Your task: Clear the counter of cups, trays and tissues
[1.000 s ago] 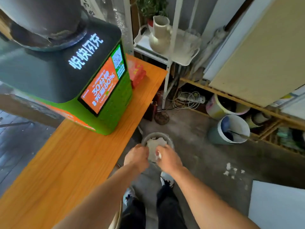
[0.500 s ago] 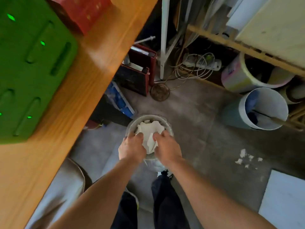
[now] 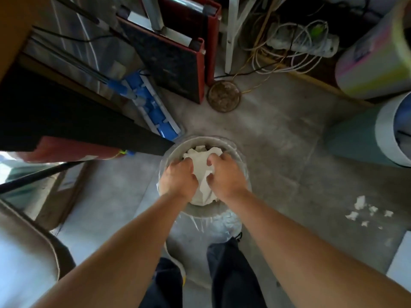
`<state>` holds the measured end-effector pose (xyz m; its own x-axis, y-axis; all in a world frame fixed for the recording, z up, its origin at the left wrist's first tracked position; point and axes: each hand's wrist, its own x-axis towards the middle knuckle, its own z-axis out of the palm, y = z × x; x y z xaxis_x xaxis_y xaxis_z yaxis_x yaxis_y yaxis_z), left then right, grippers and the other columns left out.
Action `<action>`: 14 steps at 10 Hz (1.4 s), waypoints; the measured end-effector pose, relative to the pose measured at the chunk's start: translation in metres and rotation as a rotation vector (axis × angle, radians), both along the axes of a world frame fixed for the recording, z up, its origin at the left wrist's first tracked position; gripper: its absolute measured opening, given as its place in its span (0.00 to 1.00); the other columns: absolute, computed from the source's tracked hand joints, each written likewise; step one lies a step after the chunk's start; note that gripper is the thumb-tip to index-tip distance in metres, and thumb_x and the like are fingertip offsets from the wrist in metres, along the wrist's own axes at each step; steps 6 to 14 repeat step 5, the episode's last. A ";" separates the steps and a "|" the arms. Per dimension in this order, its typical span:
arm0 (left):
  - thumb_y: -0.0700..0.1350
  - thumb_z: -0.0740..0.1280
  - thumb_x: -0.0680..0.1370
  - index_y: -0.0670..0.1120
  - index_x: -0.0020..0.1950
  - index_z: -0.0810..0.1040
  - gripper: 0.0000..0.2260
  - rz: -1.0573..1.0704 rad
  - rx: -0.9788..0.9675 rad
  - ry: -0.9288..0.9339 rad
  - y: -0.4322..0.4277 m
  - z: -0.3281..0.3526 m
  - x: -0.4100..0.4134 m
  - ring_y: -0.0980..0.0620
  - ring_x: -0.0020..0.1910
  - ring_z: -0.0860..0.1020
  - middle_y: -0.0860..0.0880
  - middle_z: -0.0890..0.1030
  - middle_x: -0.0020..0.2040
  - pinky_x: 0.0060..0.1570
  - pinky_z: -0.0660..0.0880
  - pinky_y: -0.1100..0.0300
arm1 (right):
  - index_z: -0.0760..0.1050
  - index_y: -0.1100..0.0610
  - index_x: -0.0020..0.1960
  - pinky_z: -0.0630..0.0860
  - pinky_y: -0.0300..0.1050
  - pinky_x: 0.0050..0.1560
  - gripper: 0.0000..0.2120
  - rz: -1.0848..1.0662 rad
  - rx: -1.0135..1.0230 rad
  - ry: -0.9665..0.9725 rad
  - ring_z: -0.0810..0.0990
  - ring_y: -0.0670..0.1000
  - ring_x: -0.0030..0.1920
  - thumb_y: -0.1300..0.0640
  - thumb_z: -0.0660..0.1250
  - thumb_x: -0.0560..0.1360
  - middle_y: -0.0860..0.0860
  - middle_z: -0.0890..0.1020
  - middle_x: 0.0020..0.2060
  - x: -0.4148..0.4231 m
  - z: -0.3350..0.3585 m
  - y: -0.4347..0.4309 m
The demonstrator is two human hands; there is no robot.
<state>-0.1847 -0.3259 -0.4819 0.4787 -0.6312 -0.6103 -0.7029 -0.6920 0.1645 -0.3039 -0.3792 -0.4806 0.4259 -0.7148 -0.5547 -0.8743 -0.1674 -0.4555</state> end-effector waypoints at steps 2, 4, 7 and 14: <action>0.44 0.69 0.75 0.55 0.59 0.73 0.14 0.075 -0.005 0.229 0.010 -0.014 0.007 0.52 0.47 0.73 0.51 0.75 0.55 0.40 0.71 0.61 | 0.72 0.51 0.64 0.77 0.51 0.56 0.22 0.049 0.058 -0.004 0.76 0.55 0.57 0.54 0.72 0.72 0.54 0.74 0.60 0.005 -0.010 -0.002; 0.42 0.68 0.74 0.51 0.65 0.72 0.20 0.090 -0.002 0.279 0.024 0.006 0.011 0.49 0.52 0.76 0.48 0.76 0.59 0.48 0.77 0.58 | 0.71 0.53 0.68 0.75 0.49 0.61 0.24 0.034 0.151 -0.045 0.74 0.54 0.61 0.62 0.70 0.74 0.54 0.73 0.63 -0.013 0.013 0.002; 0.43 0.70 0.74 0.49 0.63 0.72 0.19 0.074 0.027 0.247 0.036 0.034 0.017 0.49 0.49 0.75 0.47 0.74 0.58 0.43 0.75 0.61 | 0.70 0.55 0.69 0.75 0.50 0.62 0.23 0.034 0.156 0.002 0.73 0.54 0.63 0.66 0.66 0.75 0.55 0.72 0.65 -0.023 0.041 0.004; 0.43 0.70 0.74 0.49 0.63 0.72 0.19 0.074 0.027 0.247 0.036 0.034 0.017 0.49 0.49 0.75 0.47 0.74 0.58 0.43 0.75 0.61 | 0.70 0.55 0.69 0.75 0.50 0.62 0.23 0.034 0.156 0.002 0.73 0.54 0.63 0.66 0.66 0.75 0.55 0.72 0.65 -0.023 0.041 0.004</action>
